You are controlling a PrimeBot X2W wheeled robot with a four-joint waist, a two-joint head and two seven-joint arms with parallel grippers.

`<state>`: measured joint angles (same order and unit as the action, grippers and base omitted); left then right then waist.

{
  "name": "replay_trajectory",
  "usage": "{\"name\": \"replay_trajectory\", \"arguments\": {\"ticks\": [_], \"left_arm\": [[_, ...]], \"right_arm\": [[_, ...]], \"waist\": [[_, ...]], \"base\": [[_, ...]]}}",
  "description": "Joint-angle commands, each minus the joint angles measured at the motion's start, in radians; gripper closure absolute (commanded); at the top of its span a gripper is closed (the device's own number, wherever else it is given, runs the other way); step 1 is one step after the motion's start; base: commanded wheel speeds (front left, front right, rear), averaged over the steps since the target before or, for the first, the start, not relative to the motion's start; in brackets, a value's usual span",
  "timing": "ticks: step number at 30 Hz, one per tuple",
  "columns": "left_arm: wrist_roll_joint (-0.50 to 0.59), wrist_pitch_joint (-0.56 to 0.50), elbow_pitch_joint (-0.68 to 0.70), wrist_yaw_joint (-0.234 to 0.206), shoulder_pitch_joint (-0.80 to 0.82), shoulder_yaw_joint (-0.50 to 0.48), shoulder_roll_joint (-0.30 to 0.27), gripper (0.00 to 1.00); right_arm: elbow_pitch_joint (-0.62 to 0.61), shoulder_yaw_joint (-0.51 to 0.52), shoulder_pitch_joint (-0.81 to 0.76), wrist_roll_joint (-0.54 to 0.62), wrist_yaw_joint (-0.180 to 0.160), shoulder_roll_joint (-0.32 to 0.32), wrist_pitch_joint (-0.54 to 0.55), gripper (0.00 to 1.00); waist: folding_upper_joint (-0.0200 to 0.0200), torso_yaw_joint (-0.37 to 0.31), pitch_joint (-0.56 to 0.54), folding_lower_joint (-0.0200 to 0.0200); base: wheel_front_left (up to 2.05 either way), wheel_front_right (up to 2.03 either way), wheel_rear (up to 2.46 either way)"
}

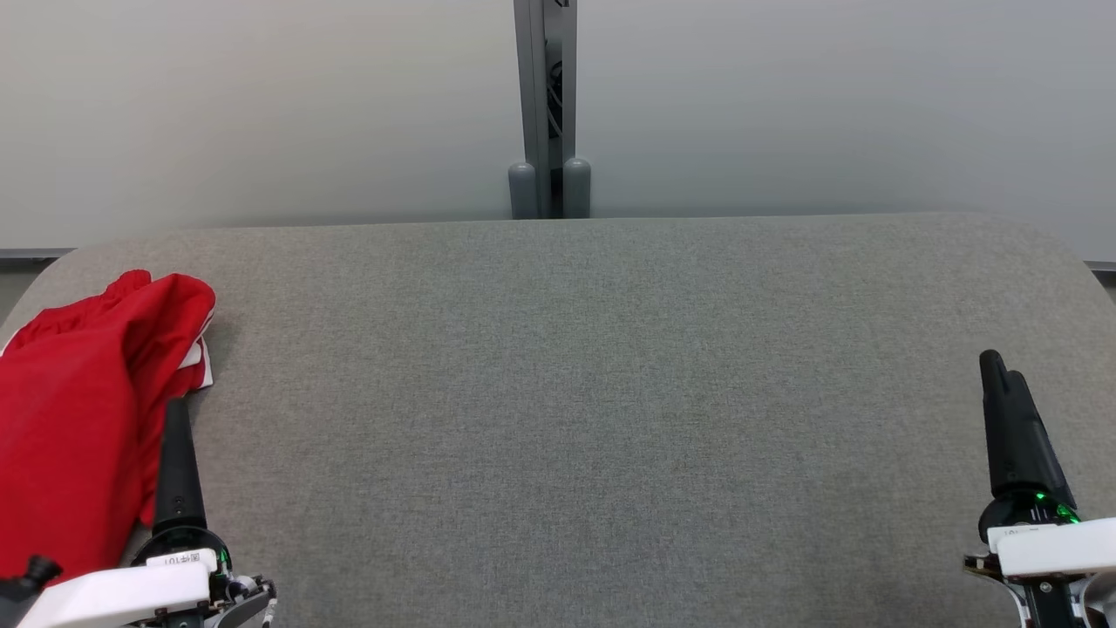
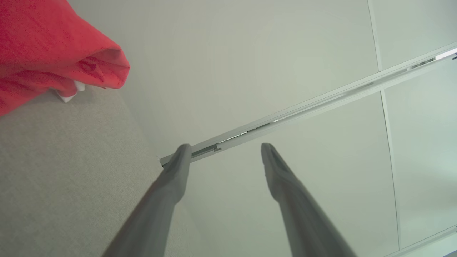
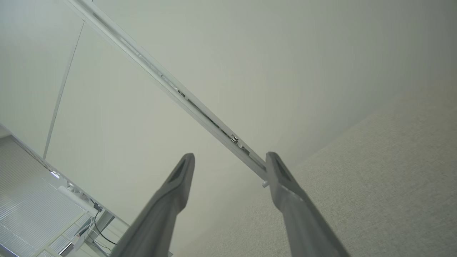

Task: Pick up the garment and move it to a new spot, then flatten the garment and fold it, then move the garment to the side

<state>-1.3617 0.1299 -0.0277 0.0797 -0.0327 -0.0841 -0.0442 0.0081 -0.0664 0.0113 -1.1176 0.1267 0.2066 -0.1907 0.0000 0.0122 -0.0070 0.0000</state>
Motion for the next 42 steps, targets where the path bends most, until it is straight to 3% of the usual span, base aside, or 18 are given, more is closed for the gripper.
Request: {"name": "replay_trajectory", "arguments": {"ticks": [1, 10, 22, 36, 42], "left_arm": [[0.065, 0.007, 0.022, 0.010, 0.036, -0.019, -0.004, 0.00], [0.225, 0.027, 0.059, 0.017, 0.051, -0.019, -0.005, 0.00], [0.502, 0.048, 0.078, 0.019, 0.054, 0.028, -0.005, 0.00], [0.866, 0.073, 0.033, -0.117, 0.040, 0.224, -0.006, 0.00], [0.945, 0.083, -0.001, -0.170, 0.046, 0.267, -0.006, 0.00]], "right_arm": [[-0.025, 0.013, 0.026, 0.078, 0.004, 0.001, -0.009, 0.00], [-0.060, -0.015, 0.051, 0.332, 0.005, -0.022, -0.020, 0.00], [-0.060, 0.008, 0.059, 0.543, 0.005, -0.053, -0.031, 0.00], [0.032, 0.026, 0.059, 0.754, 0.005, -0.084, -0.043, 0.00], [0.086, 0.025, 0.069, 0.818, 0.005, -0.094, -0.049, 0.00]], "waist": [[0.0000, 0.001, 0.001, 0.0000], [0.0000, 0.004, 0.003, 0.0000], [0.0000, 0.003, 0.004, 0.0000], [0.0000, -0.009, 0.001, 0.0000], [0.0000, -0.013, -0.003, 0.0000]], "base": [[0.00, 0.00, 0.00], [0.00, 0.00, 0.00], [0.00, 0.00, 0.00], [0.00, 0.00, 0.00], [0.00, 0.00, 0.00]]}}
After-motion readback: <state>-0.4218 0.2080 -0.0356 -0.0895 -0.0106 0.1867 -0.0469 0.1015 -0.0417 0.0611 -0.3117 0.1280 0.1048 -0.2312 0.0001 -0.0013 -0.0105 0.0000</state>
